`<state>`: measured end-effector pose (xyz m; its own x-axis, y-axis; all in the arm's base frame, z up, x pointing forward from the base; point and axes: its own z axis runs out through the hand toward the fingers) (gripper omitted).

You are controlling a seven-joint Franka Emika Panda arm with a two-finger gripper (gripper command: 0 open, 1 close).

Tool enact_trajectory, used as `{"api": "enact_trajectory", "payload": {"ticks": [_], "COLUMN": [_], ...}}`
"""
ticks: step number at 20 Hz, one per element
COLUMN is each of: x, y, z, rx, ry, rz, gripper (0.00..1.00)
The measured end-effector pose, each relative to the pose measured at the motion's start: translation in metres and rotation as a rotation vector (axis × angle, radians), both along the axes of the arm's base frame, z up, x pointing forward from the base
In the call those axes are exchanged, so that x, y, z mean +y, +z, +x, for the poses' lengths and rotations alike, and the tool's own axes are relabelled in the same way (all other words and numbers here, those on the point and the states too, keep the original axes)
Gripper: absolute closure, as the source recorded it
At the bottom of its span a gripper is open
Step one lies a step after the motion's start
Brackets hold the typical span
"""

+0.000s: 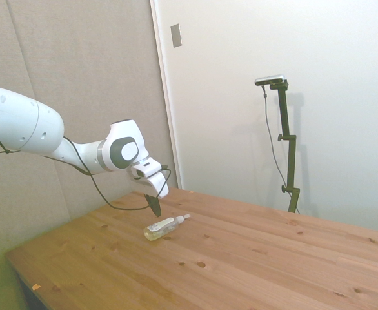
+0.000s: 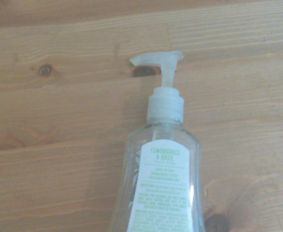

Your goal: Knock down the sanitizer

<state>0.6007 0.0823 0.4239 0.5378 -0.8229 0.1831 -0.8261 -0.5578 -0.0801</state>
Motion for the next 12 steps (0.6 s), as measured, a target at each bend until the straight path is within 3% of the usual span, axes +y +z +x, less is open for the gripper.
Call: {"api": "enact_trajectory", "payload": {"ticks": [12], "x": [0.002], "y": [0.013], "z": [-0.051], "rx": [0.034], "ry": [0.04], "rz": [-0.011], "gripper": [0.0]}}
